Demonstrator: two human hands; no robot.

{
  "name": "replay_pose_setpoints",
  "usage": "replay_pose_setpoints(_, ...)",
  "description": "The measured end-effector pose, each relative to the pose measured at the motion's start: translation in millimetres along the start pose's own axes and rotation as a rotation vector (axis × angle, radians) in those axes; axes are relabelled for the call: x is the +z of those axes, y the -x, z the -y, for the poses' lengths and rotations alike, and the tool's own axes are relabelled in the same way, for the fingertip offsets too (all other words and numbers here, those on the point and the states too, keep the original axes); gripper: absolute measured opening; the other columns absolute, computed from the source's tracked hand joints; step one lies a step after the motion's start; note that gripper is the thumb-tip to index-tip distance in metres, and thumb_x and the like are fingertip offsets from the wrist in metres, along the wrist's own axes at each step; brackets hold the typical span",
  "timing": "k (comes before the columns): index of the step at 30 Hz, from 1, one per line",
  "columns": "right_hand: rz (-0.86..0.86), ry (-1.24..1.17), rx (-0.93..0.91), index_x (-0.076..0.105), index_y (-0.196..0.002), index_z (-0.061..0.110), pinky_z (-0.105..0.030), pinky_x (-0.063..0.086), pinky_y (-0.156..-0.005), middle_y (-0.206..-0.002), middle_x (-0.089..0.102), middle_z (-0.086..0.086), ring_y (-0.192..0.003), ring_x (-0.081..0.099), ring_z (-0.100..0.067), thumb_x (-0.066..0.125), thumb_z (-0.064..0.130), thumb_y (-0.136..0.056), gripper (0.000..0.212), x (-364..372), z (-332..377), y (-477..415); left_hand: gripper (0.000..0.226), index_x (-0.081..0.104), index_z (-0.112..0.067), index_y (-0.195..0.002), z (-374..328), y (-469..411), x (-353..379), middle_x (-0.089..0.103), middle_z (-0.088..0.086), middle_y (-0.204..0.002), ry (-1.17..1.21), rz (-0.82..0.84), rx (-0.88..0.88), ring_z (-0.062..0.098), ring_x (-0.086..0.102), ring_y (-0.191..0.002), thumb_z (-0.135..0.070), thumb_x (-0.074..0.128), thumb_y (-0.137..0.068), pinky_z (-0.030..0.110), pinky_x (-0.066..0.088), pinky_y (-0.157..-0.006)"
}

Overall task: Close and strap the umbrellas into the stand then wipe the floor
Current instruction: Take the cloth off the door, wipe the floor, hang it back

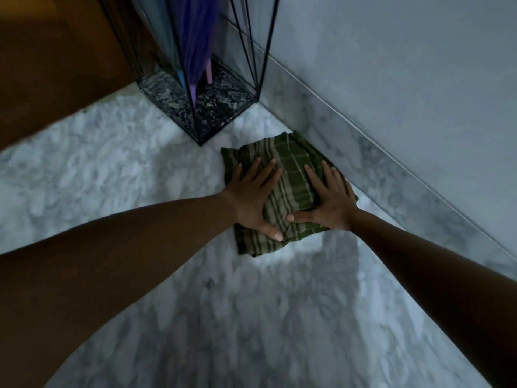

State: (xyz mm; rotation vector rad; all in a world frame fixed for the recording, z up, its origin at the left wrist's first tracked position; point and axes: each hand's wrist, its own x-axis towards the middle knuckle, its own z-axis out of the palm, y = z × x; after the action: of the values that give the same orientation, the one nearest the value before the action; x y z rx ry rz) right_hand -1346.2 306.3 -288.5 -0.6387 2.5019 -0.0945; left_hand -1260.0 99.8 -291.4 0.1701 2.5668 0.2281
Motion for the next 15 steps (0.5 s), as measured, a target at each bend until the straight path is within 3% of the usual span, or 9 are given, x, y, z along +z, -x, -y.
replay_pose_setpoints(5, 0.072, 0.05, 0.038, -0.017, -0.155, 0.044, -0.054, -0.003, -0.123, -0.164, -0.028, -0.005, -0.152, -0.022, -0.027, 0.07, 0.085, -0.056, 0.138, 1, 5, 28, 0.15, -0.032, -0.02, -0.15, -16, 17, 12, -0.043, 0.003, -0.155, -0.027, 0.038, 0.043, 0.032, -0.036, -0.144, -0.095, 0.055, -0.053, 0.063, -0.01, -0.117)
replay_pose_setpoints(15, 0.161, 0.137, -0.007, -0.026, -0.152, 0.041, -0.061, -0.002, -0.121, -0.161, -0.034, -0.01, -0.15, -0.027, -0.034, 0.066, 0.087, -0.06, 0.138, 27, 53, 60, 0.154, -0.035, -0.023, -0.148, 7, 75, 30, -0.044, 0.0, -0.154, -0.051, 0.155, 0.07, 0.029, -0.038, -0.143, -0.091, 0.063, -0.051, 0.059, -0.011, -0.118)
